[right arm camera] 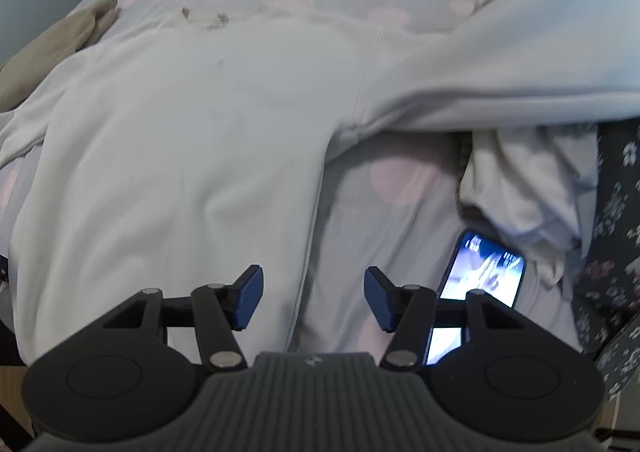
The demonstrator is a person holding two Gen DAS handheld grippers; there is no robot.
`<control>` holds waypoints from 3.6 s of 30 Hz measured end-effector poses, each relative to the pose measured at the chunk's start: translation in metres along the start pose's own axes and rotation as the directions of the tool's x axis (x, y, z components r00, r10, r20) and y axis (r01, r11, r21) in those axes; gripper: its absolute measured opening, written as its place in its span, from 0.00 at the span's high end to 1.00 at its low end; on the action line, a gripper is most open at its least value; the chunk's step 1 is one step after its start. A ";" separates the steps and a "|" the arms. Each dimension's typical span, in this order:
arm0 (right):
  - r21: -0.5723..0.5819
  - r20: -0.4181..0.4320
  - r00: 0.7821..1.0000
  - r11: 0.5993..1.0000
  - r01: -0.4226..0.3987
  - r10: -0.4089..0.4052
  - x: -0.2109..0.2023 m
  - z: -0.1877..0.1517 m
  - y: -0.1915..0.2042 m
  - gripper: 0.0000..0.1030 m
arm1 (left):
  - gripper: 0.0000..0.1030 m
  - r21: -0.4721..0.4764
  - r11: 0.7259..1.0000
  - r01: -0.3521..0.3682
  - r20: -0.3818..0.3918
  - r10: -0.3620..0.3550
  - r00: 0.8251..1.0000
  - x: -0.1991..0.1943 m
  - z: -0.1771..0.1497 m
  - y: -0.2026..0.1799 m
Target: Fold clothes
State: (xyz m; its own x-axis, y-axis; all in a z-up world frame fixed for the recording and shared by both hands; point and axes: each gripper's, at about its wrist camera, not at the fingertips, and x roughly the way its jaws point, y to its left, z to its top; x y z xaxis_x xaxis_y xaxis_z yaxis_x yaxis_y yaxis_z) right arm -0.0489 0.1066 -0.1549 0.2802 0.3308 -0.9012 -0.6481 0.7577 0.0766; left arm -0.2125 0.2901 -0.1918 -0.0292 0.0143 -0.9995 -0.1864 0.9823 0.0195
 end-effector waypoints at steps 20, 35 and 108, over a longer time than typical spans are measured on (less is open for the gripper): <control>-0.056 -0.087 0.996 0.998 -0.029 0.024 0.008 -0.003 0.010 0.42 | 1.00 -0.280 0.959 -0.031 -0.167 -0.016 0.986 -0.073 -0.094 0.043; 0.063 -0.369 0.918 0.989 -0.131 0.145 0.033 -0.054 0.019 0.53 | 0.87 -0.252 0.955 0.159 0.178 -0.116 0.977 -0.083 -0.018 0.025; -0.062 -0.085 0.967 0.968 -0.244 0.239 0.061 0.092 0.076 0.57 | 0.95 -0.847 0.513 -0.142 0.308 0.689 0.656 -0.211 0.032 0.325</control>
State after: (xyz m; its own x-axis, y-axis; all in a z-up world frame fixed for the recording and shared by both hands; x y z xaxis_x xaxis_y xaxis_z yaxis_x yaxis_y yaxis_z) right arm -0.0164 0.2364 -0.1649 0.0560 0.4529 -0.8898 -0.7394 0.6177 0.2679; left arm -0.2358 0.6125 0.0243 0.1546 0.7438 -0.6502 -0.9229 0.3437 0.1738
